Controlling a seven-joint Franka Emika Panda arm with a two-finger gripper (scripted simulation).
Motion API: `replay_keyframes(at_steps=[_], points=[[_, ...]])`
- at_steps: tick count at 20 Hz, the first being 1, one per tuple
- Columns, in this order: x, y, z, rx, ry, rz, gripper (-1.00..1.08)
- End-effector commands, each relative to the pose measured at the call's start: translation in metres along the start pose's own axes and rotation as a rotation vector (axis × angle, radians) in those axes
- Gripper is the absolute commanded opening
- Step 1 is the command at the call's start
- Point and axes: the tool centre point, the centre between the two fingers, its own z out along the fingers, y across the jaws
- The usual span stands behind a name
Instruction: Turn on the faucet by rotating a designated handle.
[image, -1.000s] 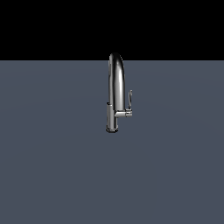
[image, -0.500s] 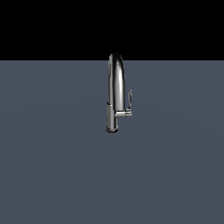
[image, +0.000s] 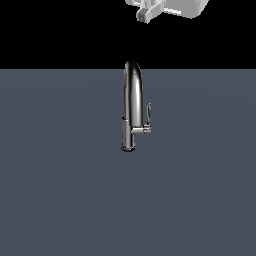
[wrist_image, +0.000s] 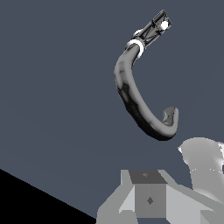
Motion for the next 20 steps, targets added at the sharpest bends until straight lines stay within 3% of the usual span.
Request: replay_keyframes(at_steps=[1,11,20], points=[[0.017,0.000,0.001,0.039,-0.042,0.037,-1.00],[0.087,0.006,0.017,0.207,-0.224,0.199,-1.00],[0.155,0.020,0.047,0.384,-0.415,0.371,-1.00]])
